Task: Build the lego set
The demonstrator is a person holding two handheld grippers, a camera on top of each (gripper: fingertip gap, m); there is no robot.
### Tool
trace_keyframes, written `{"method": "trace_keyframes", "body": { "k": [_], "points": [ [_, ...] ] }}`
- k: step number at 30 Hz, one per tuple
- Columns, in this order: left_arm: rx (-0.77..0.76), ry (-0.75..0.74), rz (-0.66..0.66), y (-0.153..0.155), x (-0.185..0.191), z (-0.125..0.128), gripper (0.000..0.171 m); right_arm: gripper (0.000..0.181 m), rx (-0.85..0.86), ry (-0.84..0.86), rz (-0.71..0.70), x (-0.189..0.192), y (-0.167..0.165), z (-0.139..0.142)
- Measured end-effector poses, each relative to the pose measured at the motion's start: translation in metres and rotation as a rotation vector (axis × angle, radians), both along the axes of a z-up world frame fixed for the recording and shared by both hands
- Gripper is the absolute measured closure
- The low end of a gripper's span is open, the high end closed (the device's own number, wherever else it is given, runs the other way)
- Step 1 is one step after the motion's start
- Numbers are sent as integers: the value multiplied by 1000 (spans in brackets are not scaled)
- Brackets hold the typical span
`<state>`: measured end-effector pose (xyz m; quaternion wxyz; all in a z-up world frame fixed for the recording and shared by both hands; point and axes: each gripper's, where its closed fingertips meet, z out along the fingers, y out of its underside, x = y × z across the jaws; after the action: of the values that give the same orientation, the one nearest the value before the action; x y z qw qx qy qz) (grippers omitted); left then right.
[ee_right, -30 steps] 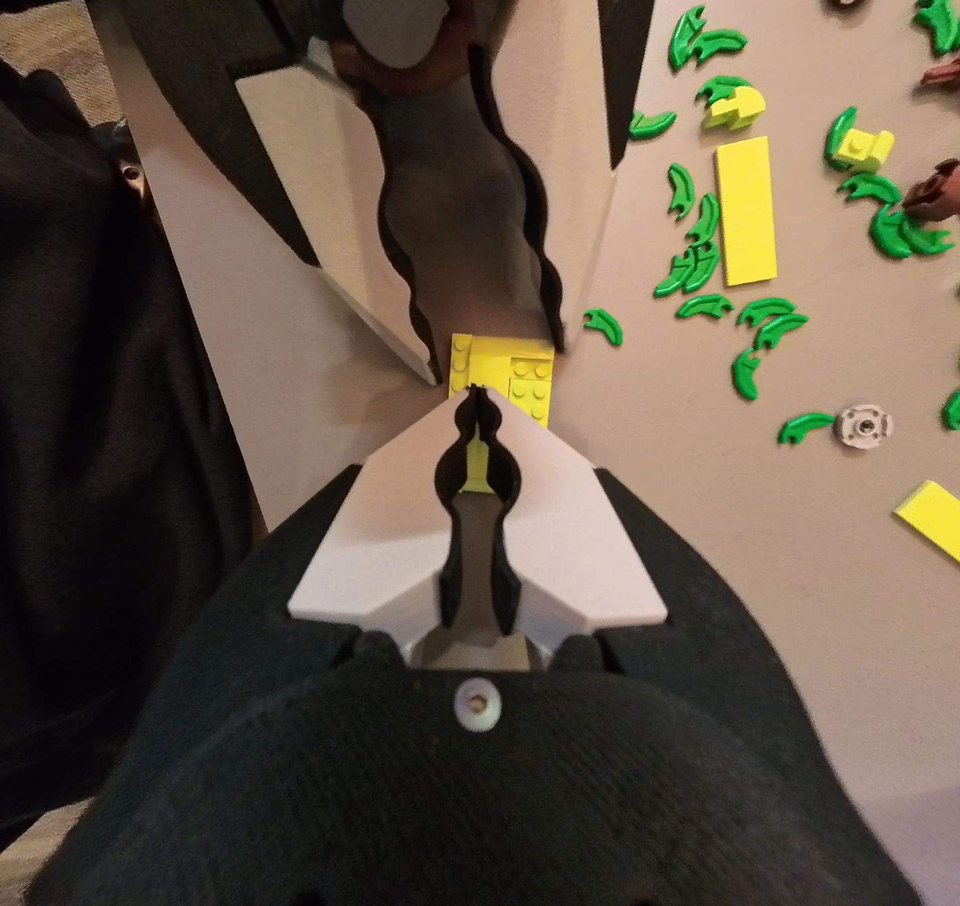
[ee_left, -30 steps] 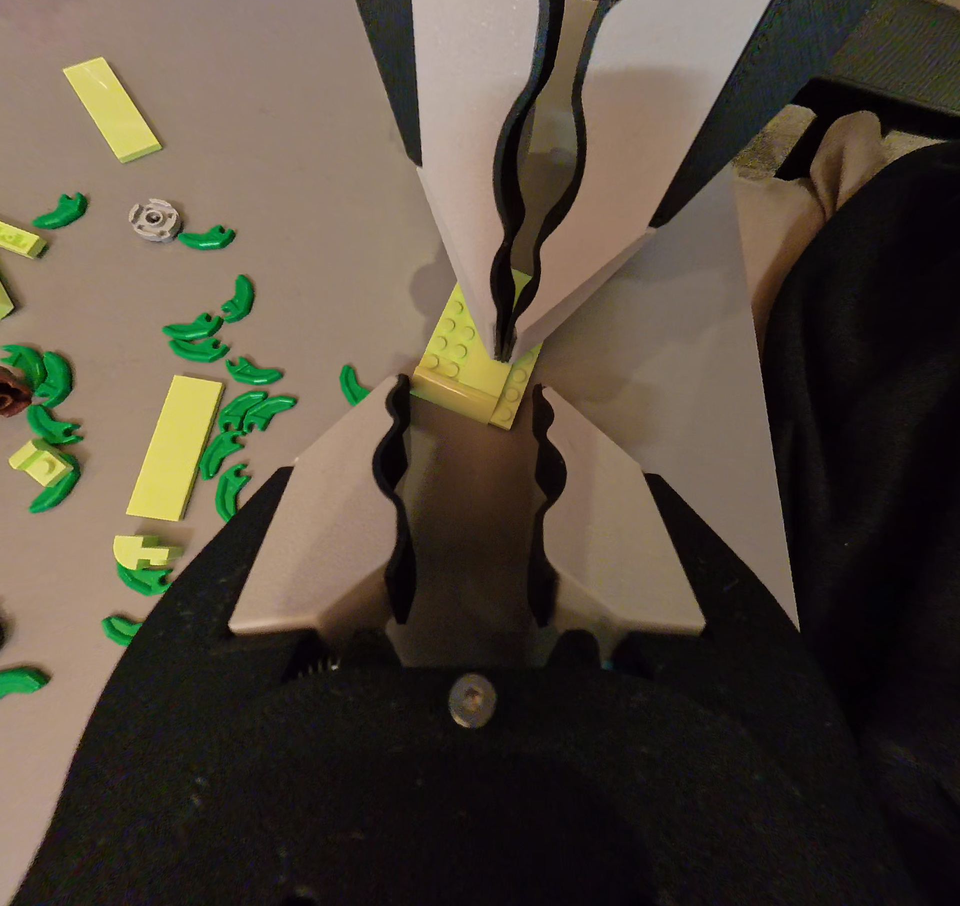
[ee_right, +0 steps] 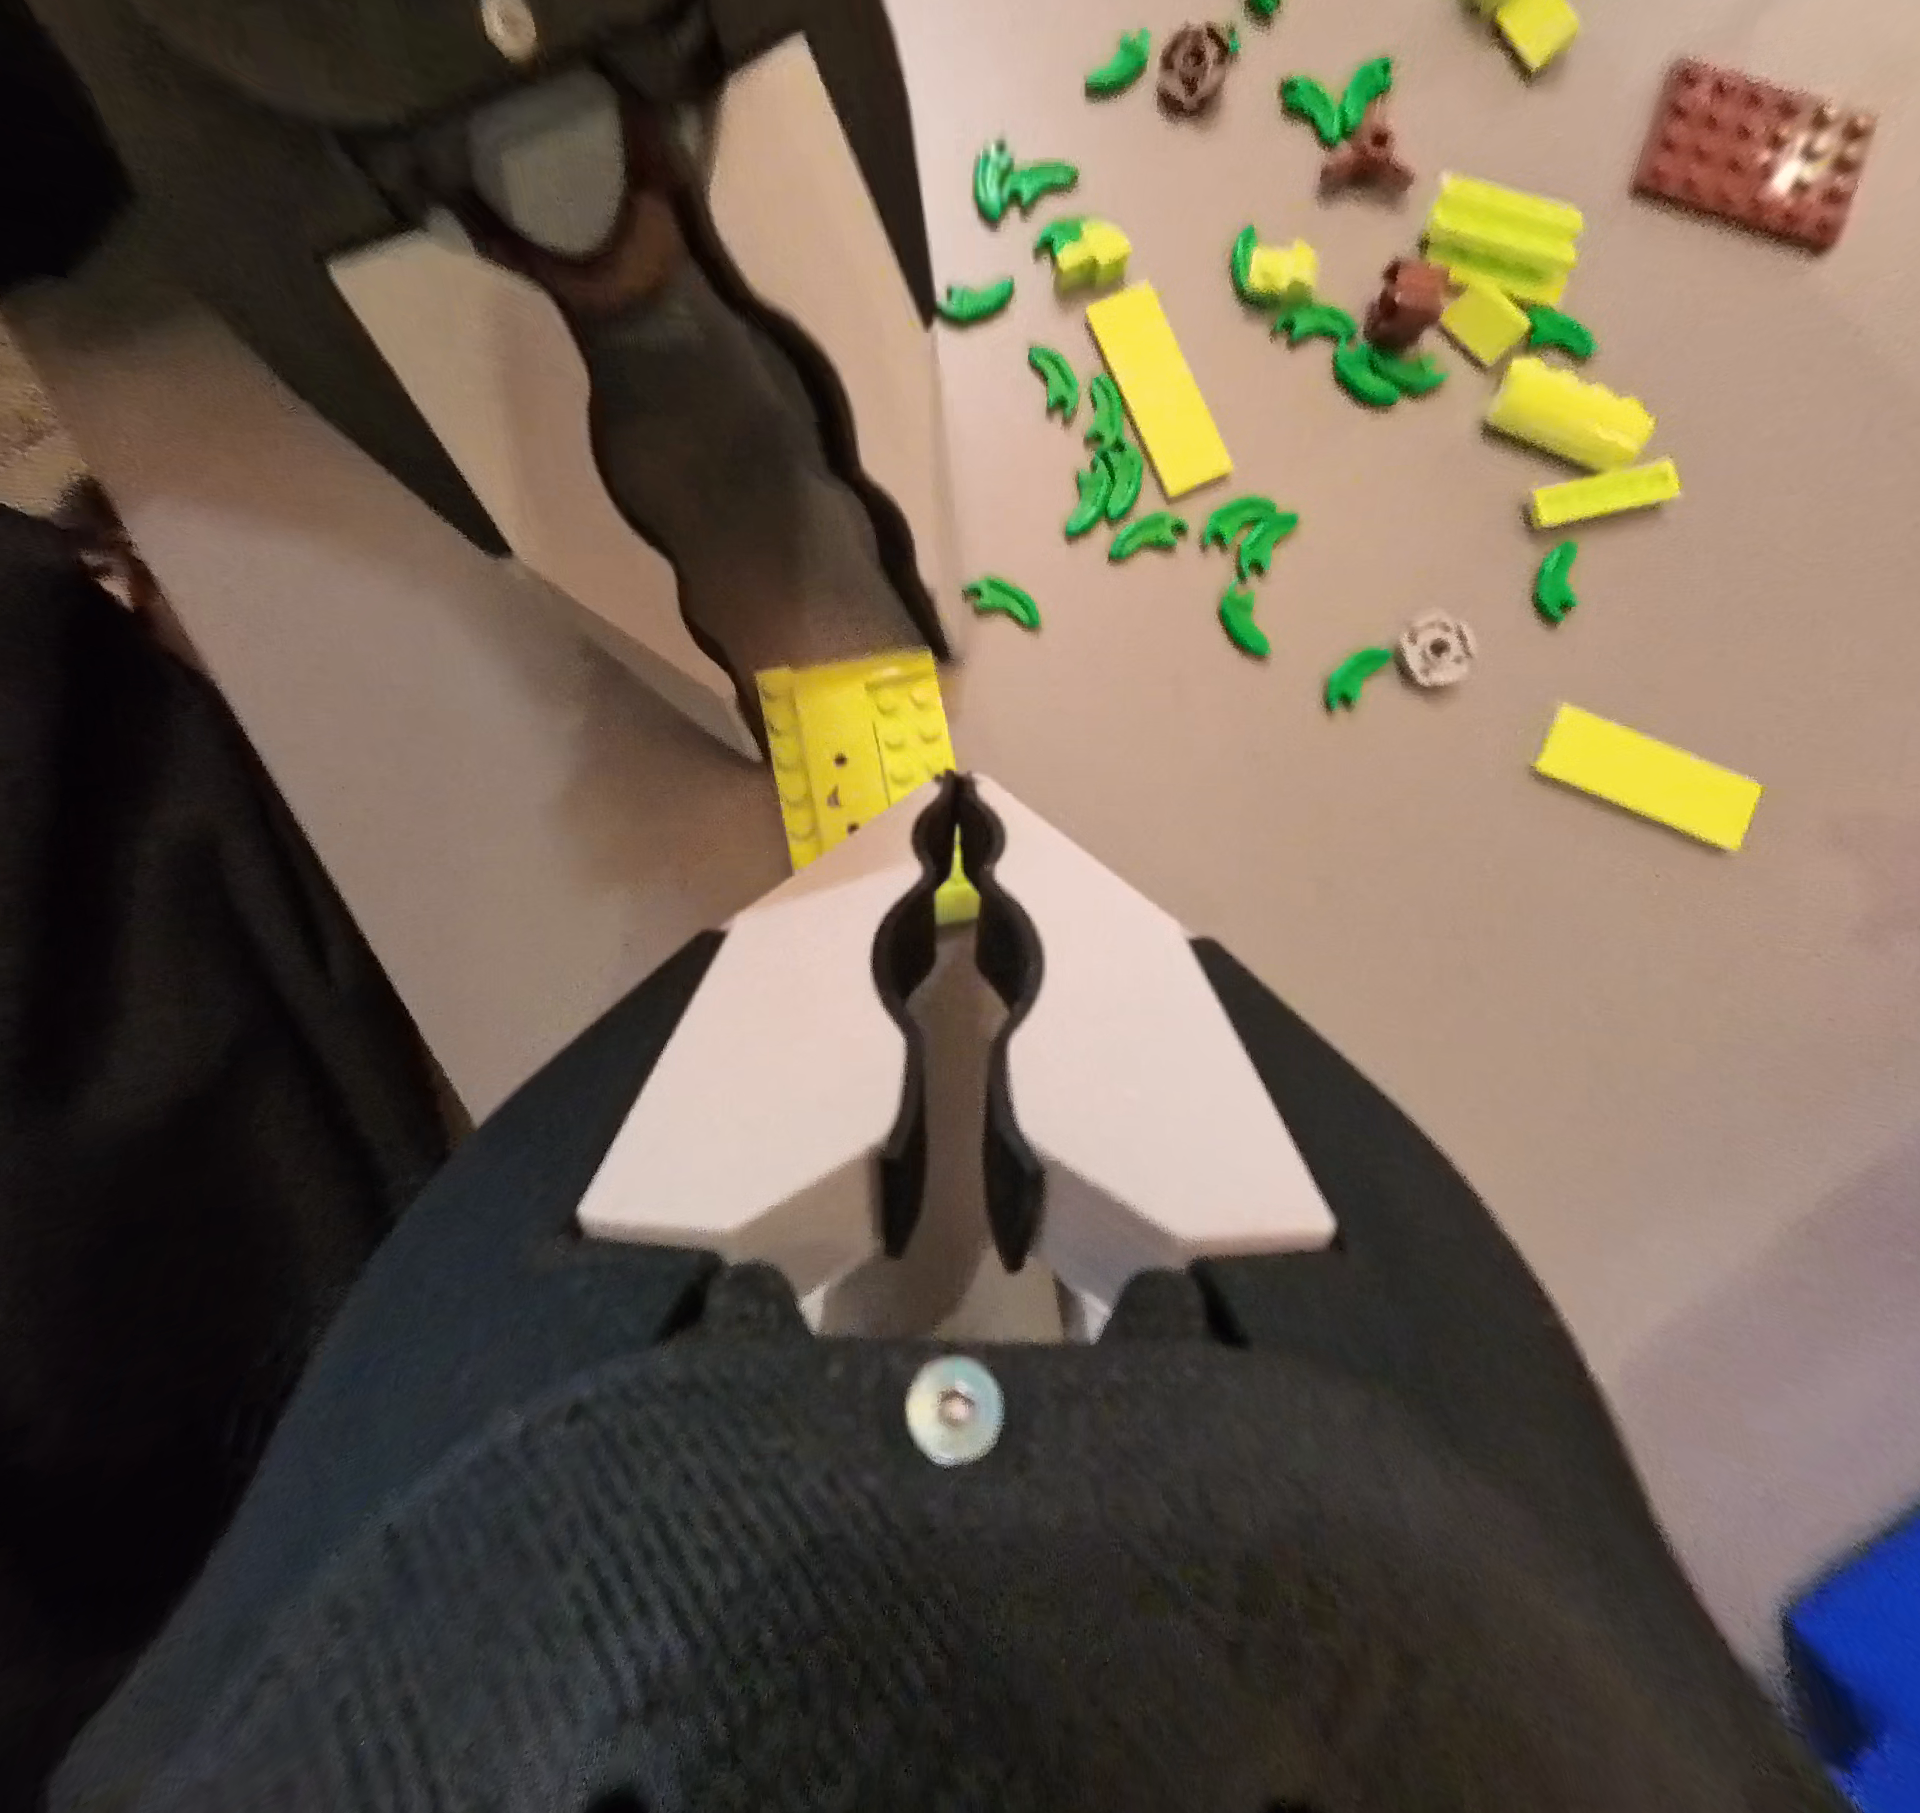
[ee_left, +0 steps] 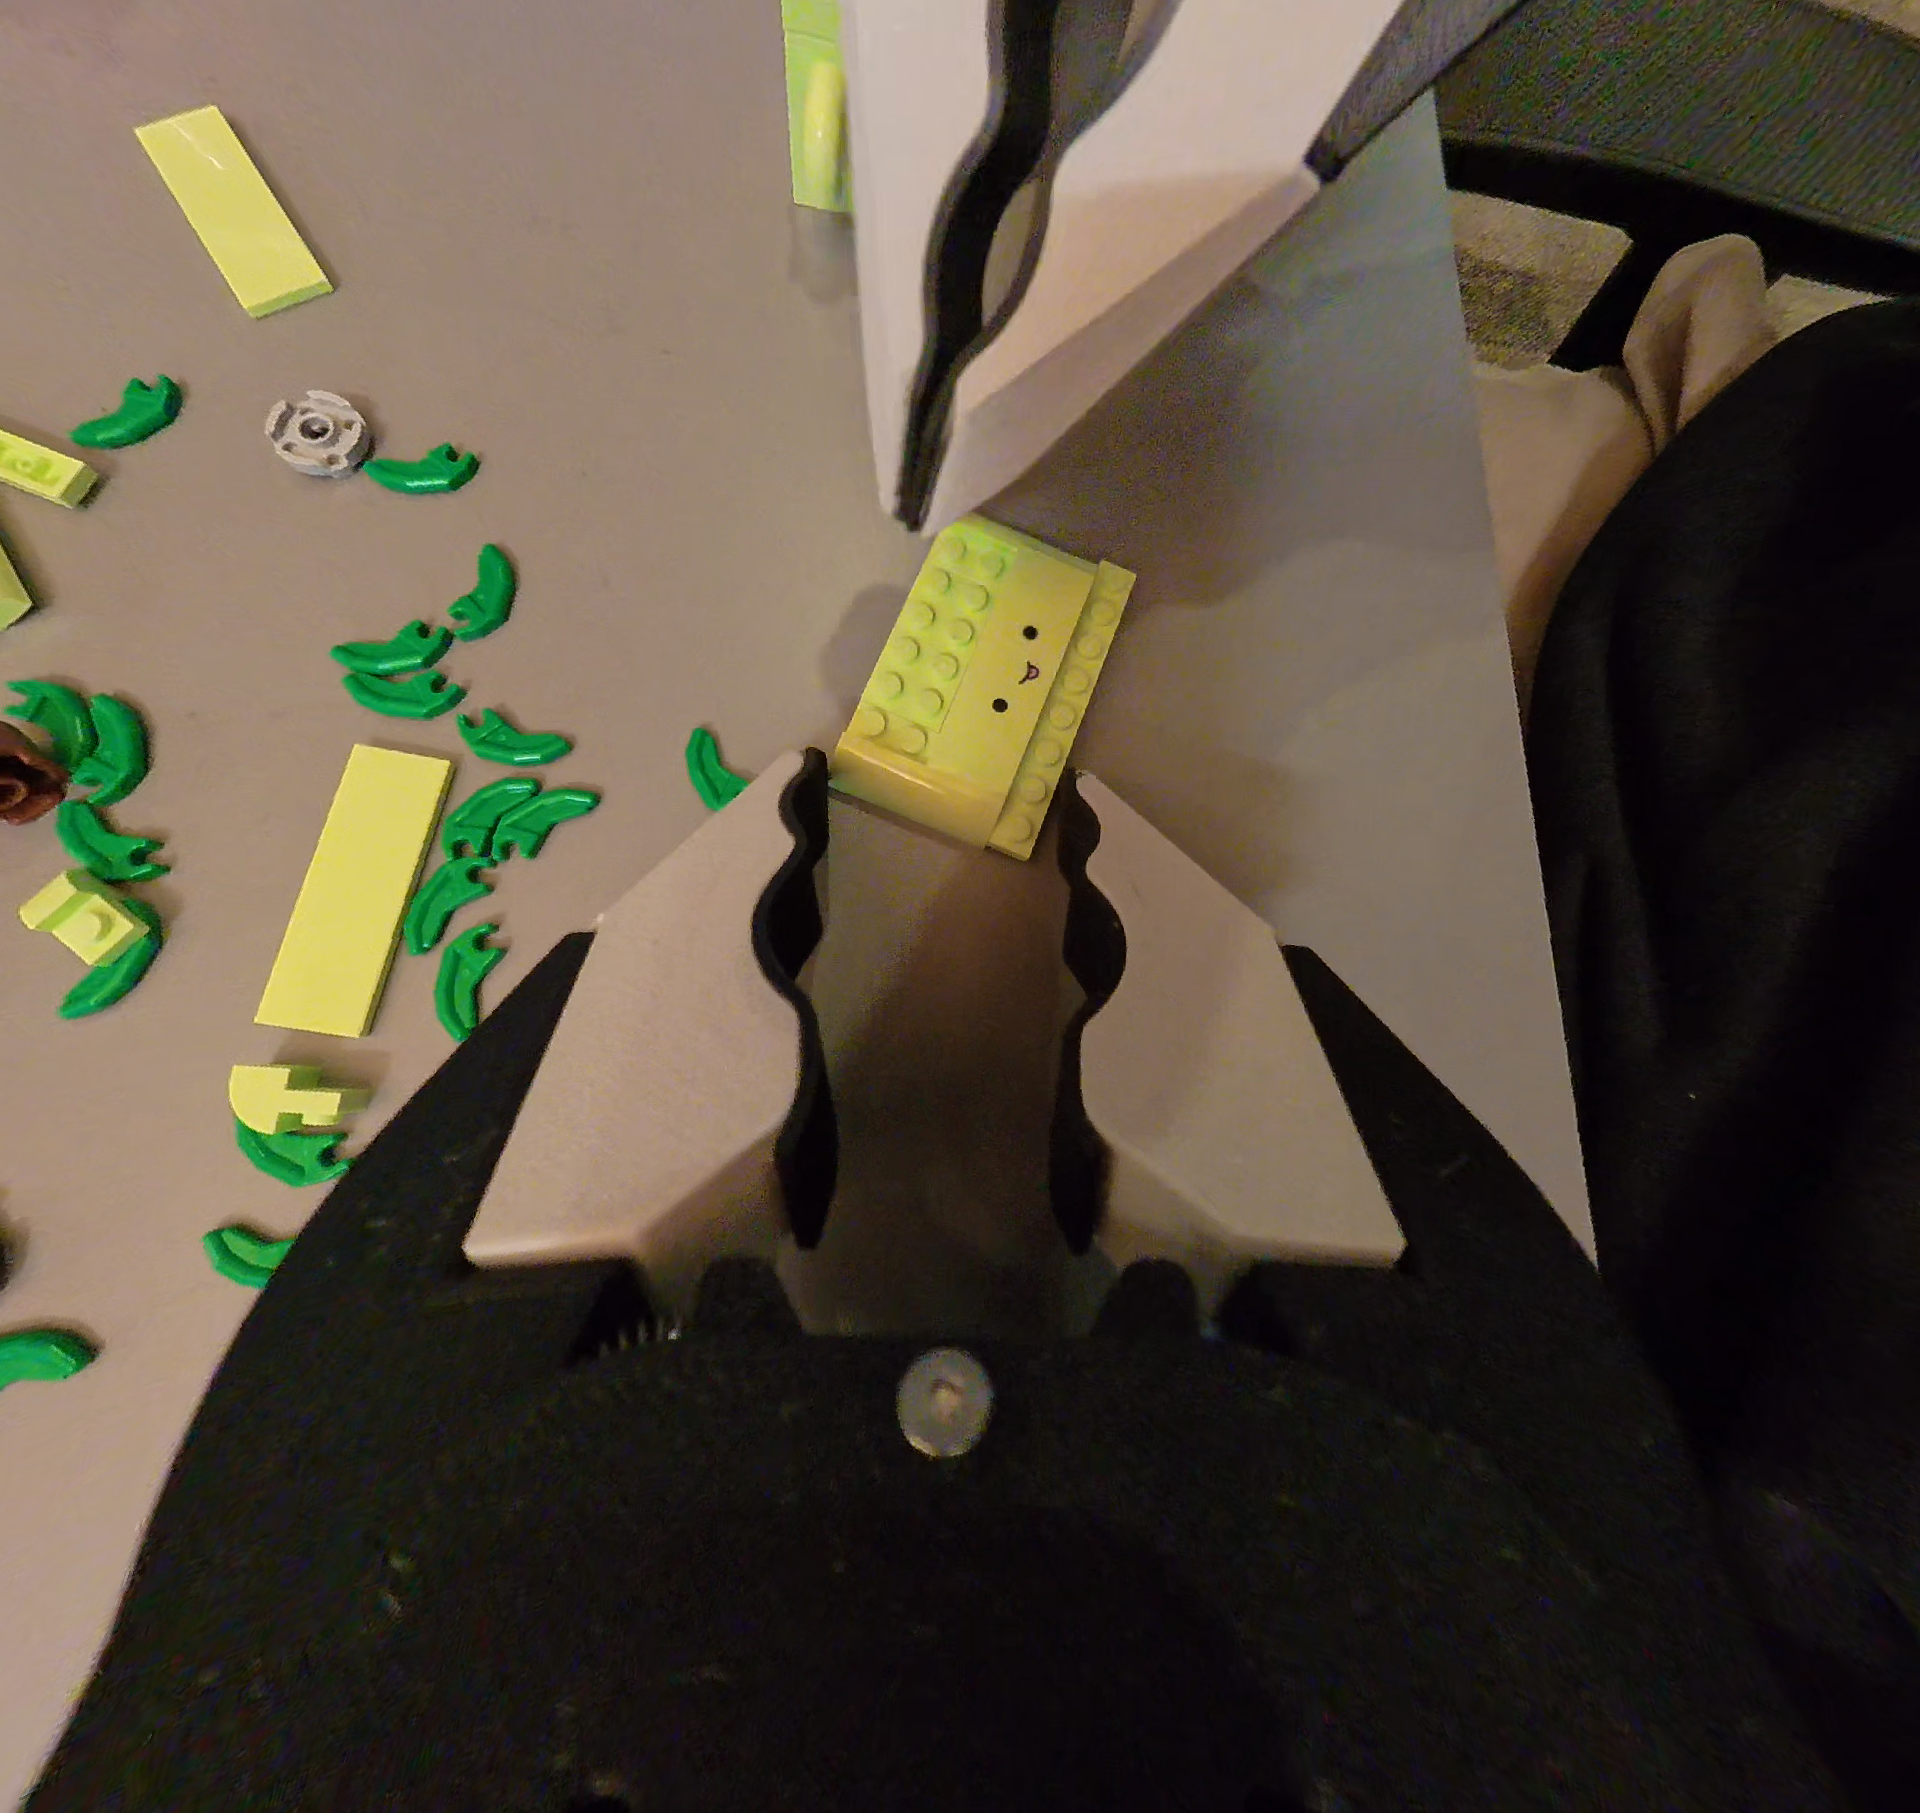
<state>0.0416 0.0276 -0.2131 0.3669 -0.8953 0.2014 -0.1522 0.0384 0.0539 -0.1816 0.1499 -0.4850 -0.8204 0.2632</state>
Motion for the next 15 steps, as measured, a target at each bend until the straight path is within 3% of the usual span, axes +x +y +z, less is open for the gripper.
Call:
{"method": "trace_keyframes", "body": {
  "k": [5,15],
  "points": [
    [-1,-4,1,0,0,0,130,181,14,15,-14,13,-10,-12],
    [-3,-8,2,0,0,0,130,181,-102,180,-93,14,-11,3]
  ]
}}
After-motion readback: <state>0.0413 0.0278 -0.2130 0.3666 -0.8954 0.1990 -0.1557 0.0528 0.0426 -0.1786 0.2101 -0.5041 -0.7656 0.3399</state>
